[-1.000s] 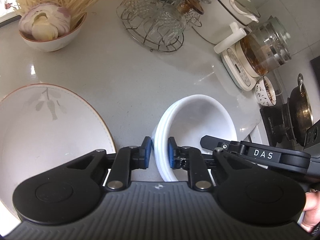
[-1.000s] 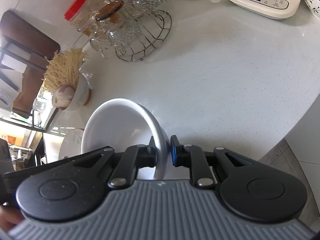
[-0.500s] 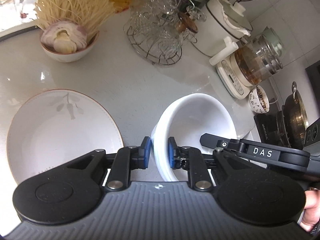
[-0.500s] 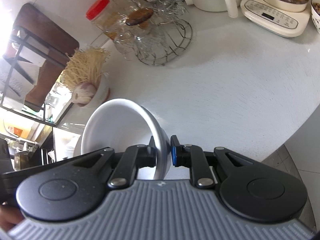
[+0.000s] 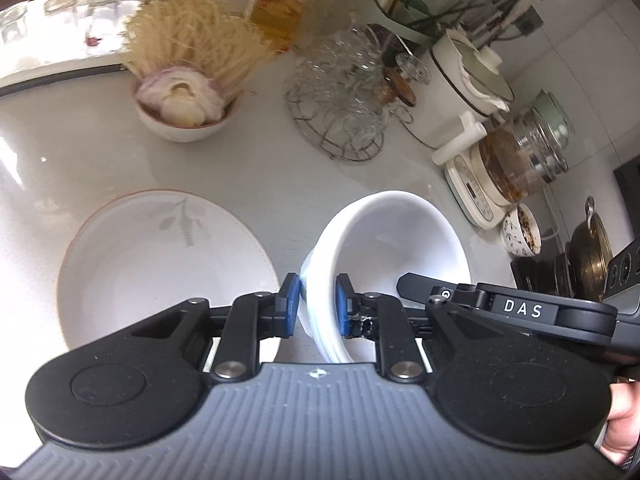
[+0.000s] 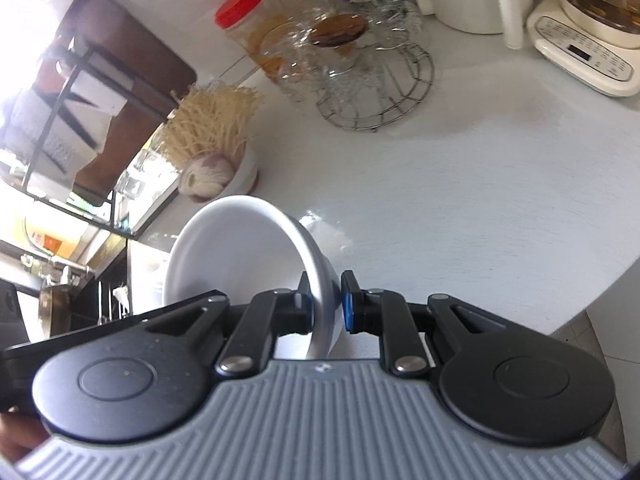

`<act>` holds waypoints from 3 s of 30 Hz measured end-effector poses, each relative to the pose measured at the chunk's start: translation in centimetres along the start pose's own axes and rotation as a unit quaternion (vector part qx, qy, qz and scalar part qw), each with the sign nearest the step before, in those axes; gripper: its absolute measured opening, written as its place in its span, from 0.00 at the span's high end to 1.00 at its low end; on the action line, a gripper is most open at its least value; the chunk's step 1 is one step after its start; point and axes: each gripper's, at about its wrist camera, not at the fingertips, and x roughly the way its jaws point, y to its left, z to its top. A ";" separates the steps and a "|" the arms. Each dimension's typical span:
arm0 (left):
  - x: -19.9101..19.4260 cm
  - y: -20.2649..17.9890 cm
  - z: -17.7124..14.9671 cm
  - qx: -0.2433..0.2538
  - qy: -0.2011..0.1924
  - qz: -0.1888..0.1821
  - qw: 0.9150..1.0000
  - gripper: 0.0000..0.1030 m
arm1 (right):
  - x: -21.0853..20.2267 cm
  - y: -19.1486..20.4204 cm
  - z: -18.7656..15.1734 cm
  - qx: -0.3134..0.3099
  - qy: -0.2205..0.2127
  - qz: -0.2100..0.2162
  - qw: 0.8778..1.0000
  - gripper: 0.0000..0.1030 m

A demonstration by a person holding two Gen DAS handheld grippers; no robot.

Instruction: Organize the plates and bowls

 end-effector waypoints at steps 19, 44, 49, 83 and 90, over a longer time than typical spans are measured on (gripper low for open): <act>-2.1 7.9 -2.3 -0.096 -0.029 0.057 0.993 0.80 | 6.8 6.2 -0.4 -0.093 0.087 0.023 0.992 0.84; 0.6 12.3 -3.3 -0.115 -0.010 0.076 0.990 0.79 | 11.5 8.0 -2.3 -0.121 0.109 -0.004 0.987 0.82; 0.3 12.5 -3.3 -0.110 -0.009 0.070 0.991 0.69 | 11.0 7.8 -2.4 -0.097 0.098 -0.011 0.990 0.82; -19.3 0.5 -5.7 0.045 -0.194 0.097 0.975 0.62 | -8.6 11.4 -4.7 -0.156 -0.168 0.027 0.973 0.65; -21.5 -1.9 -8.5 0.046 -0.222 0.119 0.967 0.62 | -11.4 10.7 -6.6 -0.174 -0.187 0.034 0.966 0.64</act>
